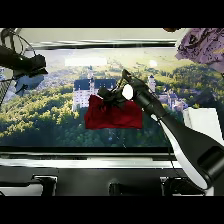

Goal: Fold the clothes and pants, and hang the long-sleeved shirts on hangers.

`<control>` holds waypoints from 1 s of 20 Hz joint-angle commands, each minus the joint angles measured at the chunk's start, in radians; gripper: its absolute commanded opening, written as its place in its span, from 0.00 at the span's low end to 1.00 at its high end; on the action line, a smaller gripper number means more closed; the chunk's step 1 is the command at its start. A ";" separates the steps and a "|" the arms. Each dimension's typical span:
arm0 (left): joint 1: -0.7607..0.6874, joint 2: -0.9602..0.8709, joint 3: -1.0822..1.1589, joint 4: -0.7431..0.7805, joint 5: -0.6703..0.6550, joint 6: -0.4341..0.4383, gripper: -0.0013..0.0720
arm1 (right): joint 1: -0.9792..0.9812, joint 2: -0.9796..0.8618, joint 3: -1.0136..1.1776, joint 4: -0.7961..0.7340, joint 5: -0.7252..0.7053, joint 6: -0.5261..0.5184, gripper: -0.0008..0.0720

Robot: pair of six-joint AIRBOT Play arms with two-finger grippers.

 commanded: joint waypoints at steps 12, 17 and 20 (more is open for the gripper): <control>0.014 0.001 -0.003 0.003 -0.008 0.014 0.04 | 0.008 -0.104 0.001 0.171 -0.066 -0.182 0.29; 0.013 0.001 -0.026 0.002 -0.007 0.017 0.04 | -0.011 -0.036 0.001 0.301 -0.137 -0.424 0.78; 0.012 -0.005 -0.027 0.002 -0.008 0.017 0.04 | -0.126 0.045 0.003 0.299 -0.059 -0.413 0.78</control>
